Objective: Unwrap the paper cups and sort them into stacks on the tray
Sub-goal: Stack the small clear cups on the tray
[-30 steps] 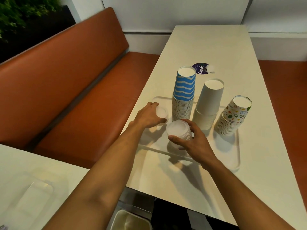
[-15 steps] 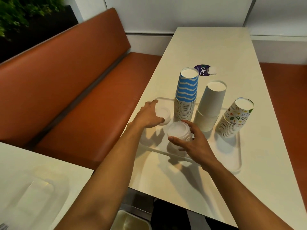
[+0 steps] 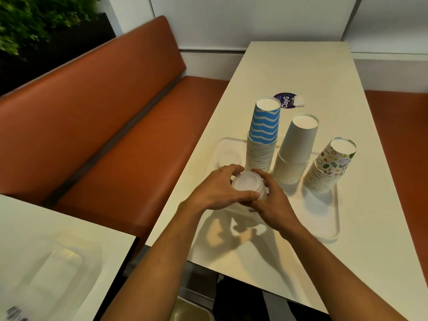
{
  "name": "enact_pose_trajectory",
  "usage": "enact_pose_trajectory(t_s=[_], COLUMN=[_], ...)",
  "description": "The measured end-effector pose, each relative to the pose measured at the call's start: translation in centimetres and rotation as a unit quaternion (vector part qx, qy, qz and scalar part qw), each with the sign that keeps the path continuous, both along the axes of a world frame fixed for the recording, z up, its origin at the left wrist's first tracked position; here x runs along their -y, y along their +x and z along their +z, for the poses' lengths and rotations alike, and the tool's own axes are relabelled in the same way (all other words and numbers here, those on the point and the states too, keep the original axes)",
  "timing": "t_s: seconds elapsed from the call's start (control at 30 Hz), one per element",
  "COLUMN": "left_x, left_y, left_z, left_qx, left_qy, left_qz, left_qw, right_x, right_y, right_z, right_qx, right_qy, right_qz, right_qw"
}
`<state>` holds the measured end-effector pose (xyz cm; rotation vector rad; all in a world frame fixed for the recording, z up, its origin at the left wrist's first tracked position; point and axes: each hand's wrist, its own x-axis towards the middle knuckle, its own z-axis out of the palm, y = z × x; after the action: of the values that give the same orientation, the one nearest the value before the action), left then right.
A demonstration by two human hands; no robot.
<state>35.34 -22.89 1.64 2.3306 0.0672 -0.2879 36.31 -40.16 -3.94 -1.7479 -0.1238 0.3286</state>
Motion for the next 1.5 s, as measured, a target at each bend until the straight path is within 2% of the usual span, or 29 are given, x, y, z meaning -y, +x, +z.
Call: enact_pose_trajectory(t_s=[0.37, 0.8, 0.93, 1.13, 1.5], left_x=[-0.3, -1.8, -2.8, -2.3, -2.4], left_y=[-0.2, 1.6, 4.2, 7.0, 8.8], left_z=[0.0, 0.2, -0.7, -2.3, -3.5], left_qx=[0.049, 0.105, 0.117, 0.096, 0.049], left_qy=[0.042, -0.019, 0.044, 0.176, 0.195], left_qz=[0.029, 0.117, 0.170, 0.110, 0.075], left_qw=[0.997, 0.987, 0.977, 0.973, 0.977], right_x=[-0.3, -0.1, 0.2, 0.3, 0.6], right_y=[0.2, 0.4, 0.5, 0.6, 1.1], right_z=[-0.5, -0.7, -0.8, -1.1, -1.5], right_qx=[0.011, 0.008, 0.001, -0.002, -0.006], right_qy=[-0.021, -0.034, -0.029, -0.013, -0.021], right_qz=[-0.005, -0.031, -0.037, -0.040, -0.033], right_qw=[1.000, 0.999, 0.999, 0.999, 0.999])
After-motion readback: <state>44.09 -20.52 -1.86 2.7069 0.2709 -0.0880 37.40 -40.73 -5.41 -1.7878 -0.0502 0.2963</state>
